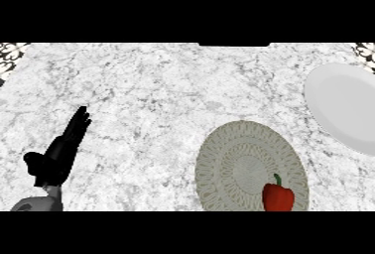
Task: Pick the pear from the placemat and place it in the plate
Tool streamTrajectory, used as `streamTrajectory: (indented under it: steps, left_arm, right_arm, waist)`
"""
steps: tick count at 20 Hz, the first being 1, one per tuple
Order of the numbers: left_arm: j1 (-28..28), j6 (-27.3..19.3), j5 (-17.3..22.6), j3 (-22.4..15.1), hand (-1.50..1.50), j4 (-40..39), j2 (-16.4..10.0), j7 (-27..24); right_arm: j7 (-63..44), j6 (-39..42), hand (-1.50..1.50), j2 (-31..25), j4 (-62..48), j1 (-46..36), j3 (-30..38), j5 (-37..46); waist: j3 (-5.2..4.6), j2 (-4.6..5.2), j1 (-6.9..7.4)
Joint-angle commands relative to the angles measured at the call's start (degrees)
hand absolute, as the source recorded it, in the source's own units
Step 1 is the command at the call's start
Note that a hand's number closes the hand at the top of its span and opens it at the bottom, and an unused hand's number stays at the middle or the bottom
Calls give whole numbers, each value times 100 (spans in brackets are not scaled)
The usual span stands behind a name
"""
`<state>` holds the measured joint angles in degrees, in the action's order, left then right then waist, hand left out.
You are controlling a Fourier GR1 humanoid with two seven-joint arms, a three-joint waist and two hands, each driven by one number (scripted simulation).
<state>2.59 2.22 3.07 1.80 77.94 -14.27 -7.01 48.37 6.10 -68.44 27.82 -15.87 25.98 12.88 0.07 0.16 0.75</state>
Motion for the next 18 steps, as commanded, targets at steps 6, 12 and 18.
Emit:
streamTrajectory:
  steps: [6, 12, 18]
  left_arm:
    - [221, -77, -124, -92, 0, -41, 225, 263]
    - [247, 247, 26, 264, 0, -108, -141, 38]
    - [188, 68, -194, 36, 0, 56, 181, 146]
  right_arm:
    - [-695, 125, 150, 645, 187, -1200, -758, 521]
    - [-1401, -132, 150, 1461, 586, -1835, -1206, 809]
    - [-1749, -501, 150, 1990, 240, -2255, -1433, 1197]
  waist:
    - [-4, 6, 26]
    - [-8, 1, 24]
    - [-4, 5, 33]
